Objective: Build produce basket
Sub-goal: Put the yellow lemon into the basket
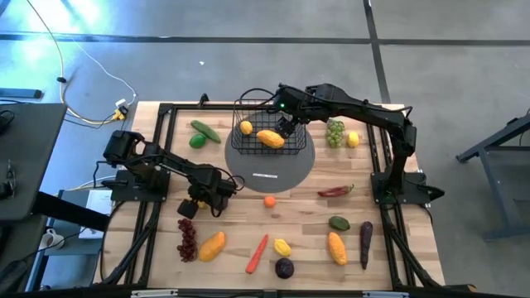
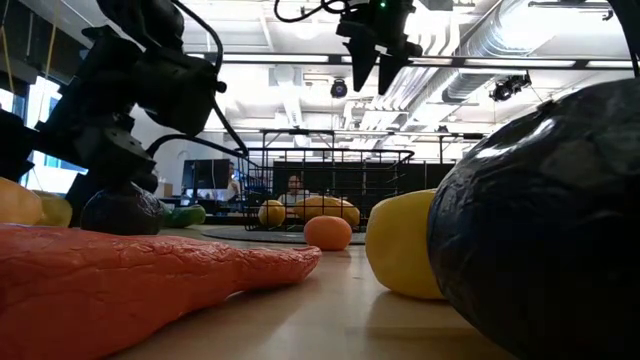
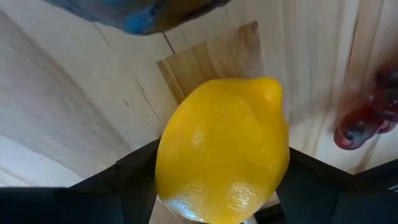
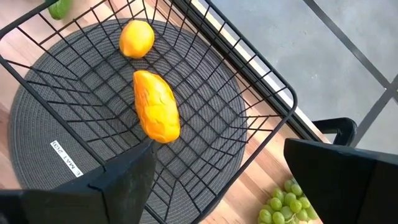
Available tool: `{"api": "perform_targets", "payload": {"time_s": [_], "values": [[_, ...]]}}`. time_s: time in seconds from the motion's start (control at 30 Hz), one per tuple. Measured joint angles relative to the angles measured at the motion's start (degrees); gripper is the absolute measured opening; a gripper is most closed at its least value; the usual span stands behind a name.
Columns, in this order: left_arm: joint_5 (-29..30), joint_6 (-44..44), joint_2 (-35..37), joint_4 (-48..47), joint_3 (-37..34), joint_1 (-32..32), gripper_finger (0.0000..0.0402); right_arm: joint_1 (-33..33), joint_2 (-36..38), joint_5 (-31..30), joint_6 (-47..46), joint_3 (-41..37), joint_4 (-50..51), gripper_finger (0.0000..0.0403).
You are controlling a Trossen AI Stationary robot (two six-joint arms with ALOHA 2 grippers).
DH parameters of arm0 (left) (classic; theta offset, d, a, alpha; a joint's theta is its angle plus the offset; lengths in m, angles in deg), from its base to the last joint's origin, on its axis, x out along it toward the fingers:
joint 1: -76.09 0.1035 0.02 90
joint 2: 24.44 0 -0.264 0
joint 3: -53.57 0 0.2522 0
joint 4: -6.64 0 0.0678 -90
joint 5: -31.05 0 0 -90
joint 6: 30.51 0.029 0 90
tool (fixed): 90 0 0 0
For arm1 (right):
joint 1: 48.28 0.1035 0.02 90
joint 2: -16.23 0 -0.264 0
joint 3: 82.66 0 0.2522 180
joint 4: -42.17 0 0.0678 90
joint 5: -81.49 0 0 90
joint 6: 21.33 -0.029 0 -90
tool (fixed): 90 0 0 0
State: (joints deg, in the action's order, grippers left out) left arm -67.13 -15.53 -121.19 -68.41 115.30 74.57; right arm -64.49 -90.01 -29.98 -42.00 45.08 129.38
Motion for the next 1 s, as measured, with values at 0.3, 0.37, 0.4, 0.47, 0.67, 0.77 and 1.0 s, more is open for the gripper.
{"api": "perform_targets", "payload": {"time_s": [0.3, 0.37, 0.4, 0.47, 0.67, 0.77, 1.0], "values": [[0.0, 2.2, 0.0, 0.6, 0.0, 0.0, 0.0197, 0.0, 0.0, 0.0, -0.5, 0.0, 0.6, 0.0335], [-0.8, 2.5, 0.0, 0.7, 0.0, 0.0, 0.0182, 0.0, 0.0, 0.0, -0.5, 0.0, 0.9, 0.0335], [-1.8, 2.7, 0.0, 0.7, 0.0, 0.0, 0.0175, 0.0, 0.0, 0.0, -0.5, 0.0, 1.0, 0.0335], [-3.7, 2.8, 0.0, 1.0, 0.0, 0.0, 0.0167, 0.0, 0.0, 0.0, -0.5, 0.0, 1.2, 0.0335], [-4.5, 2.8, 1.1, 1.0, 0.0, 0.4, 0.0162, 0.0, 0.0, 0.0, -0.4, 0.0, 1.2, 0.0335], [-4.1, 1.9, 2.9, 0.9, 0.0, 1.5, 0.0161, 0.0, 0.4, 0.0, -0.3, 0.0, 1.4, 0.0335], [-3.3, -1.0, 10.3, 0.8, 0.0, 6.0, 0.0161, 0.0, 3.2, 0.0, -1.4, 0.0, 1.7, 0.0335]]}}
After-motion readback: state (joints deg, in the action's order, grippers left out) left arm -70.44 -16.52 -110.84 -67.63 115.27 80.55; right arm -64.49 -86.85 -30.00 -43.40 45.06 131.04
